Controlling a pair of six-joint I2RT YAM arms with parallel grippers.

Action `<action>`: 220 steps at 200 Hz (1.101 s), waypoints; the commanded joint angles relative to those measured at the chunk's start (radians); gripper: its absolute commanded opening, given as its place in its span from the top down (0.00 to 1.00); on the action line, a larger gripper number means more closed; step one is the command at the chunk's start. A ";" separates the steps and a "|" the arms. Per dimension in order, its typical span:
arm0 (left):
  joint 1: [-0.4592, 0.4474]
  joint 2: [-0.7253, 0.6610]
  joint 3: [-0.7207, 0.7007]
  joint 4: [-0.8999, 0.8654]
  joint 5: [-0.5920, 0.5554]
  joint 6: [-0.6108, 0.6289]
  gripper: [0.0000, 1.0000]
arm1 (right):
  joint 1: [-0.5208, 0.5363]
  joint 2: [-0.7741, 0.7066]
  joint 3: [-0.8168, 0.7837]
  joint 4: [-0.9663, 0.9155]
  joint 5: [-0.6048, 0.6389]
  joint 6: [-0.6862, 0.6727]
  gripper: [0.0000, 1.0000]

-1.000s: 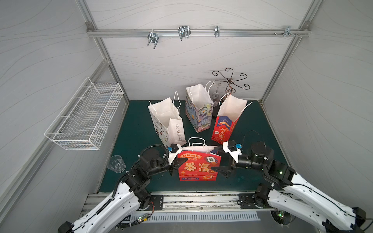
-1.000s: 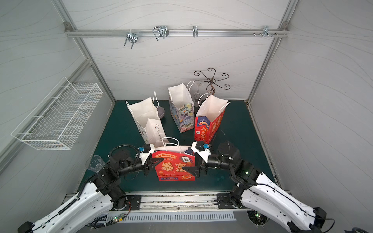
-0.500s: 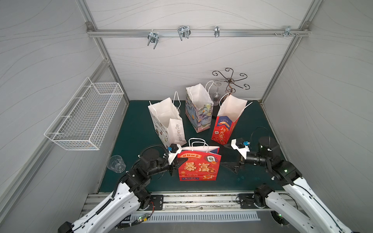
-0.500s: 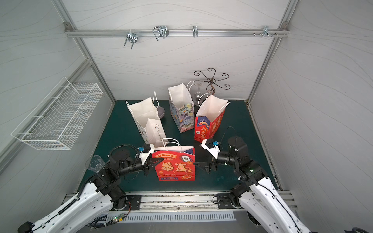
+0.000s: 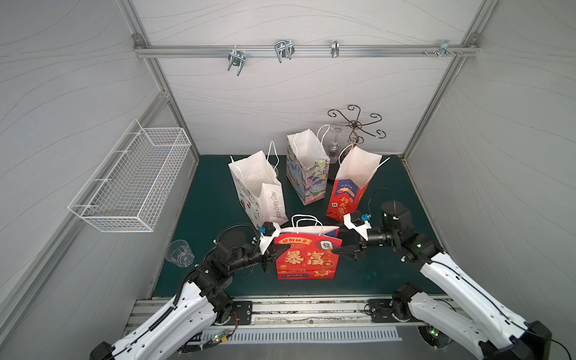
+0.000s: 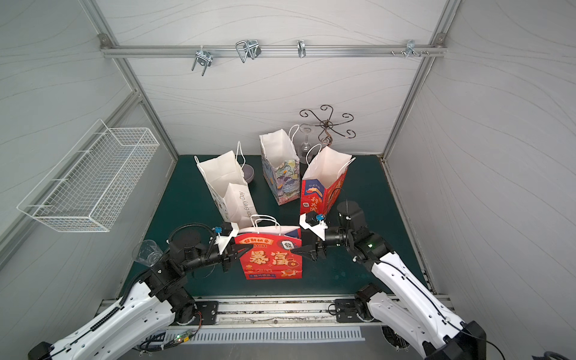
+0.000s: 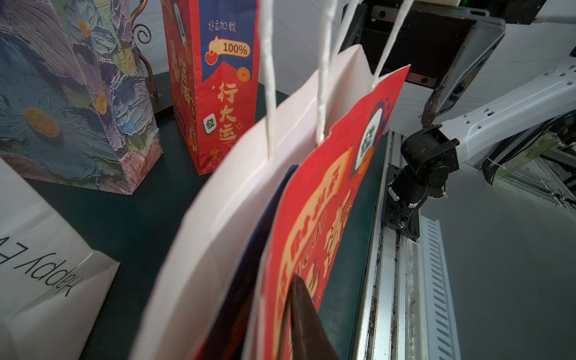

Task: Put away the paper bag
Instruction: Press the paper bag at the center of the board, then pick up the paper bag from the center of the board.

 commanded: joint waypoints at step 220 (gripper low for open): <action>-0.001 -0.023 0.425 -0.346 0.011 0.249 0.01 | 0.004 0.018 0.312 -0.400 -0.069 -0.189 1.00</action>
